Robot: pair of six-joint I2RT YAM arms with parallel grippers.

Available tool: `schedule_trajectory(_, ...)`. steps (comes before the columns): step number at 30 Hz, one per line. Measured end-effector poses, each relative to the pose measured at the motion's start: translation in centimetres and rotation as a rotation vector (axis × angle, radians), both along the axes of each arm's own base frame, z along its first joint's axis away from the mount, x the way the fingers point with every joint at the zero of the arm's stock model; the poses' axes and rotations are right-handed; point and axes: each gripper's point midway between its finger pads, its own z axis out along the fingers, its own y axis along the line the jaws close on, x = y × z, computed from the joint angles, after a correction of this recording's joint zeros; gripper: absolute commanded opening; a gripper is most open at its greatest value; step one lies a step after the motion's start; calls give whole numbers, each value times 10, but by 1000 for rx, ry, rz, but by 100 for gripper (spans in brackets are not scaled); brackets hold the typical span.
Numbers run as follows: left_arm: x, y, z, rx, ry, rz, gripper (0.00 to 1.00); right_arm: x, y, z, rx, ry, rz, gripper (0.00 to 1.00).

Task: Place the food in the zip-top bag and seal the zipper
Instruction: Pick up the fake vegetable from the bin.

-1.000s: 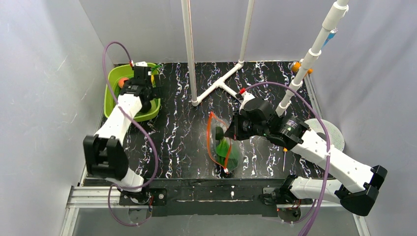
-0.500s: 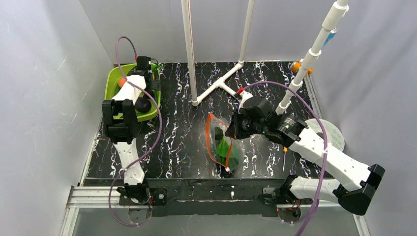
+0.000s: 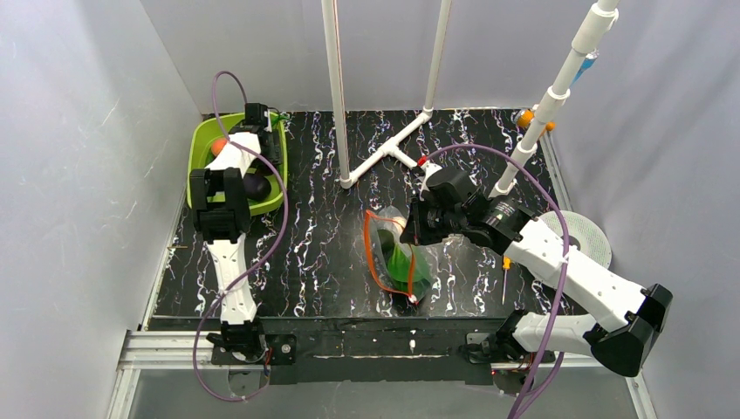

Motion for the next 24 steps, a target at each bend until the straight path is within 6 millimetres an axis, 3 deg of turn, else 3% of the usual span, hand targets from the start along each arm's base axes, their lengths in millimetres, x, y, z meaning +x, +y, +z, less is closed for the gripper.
schedule_trajectory(5, 1, 5, 0, 4, 2, -3, 42, -1, 0, -1, -1, 7, 3, 1)
schedule_trajectory(14, -8, 3, 7, -15, 23, -24, 34, -2, -1, -1, -1, 13, 2, 1)
schedule_trajectory(17, -20, -1, 24, -33, 19, -36, 33, -4, 0, 1, 10, 20, 8, 1)
schedule_trajectory(24, -64, -27, 98, -164, -88, -70, 33, -12, 6, 5, 53, 60, 28, 1)
